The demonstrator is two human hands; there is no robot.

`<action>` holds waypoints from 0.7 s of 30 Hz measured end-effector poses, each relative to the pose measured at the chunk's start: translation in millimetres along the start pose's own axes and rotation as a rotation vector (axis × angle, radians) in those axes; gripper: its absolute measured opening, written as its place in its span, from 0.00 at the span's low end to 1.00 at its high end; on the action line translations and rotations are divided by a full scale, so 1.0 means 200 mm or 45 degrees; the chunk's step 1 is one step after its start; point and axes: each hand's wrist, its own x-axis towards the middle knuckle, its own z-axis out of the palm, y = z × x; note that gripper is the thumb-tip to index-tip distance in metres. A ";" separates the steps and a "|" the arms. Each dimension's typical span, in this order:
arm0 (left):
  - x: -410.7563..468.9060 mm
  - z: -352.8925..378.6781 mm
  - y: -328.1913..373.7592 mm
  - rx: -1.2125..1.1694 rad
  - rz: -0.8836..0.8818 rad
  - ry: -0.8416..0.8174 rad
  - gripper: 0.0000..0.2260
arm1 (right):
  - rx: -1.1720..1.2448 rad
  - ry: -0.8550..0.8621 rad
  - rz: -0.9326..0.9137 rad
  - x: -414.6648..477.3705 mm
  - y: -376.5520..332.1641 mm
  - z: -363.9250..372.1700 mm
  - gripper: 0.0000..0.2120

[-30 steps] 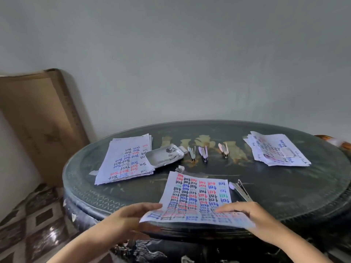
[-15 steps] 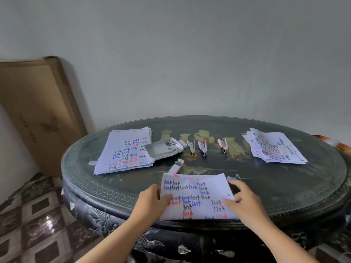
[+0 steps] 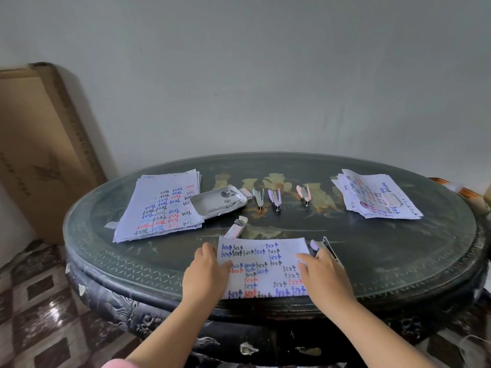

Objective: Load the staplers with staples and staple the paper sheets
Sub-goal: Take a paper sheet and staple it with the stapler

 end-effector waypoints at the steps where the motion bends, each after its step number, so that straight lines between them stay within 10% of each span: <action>1: 0.00 0.00 0.00 0.005 0.002 0.016 0.16 | -0.018 0.012 -0.010 0.01 0.00 0.01 0.15; 21: 0.01 0.06 -0.02 0.449 0.335 0.207 0.13 | -0.311 0.047 -0.001 0.01 0.02 0.09 0.15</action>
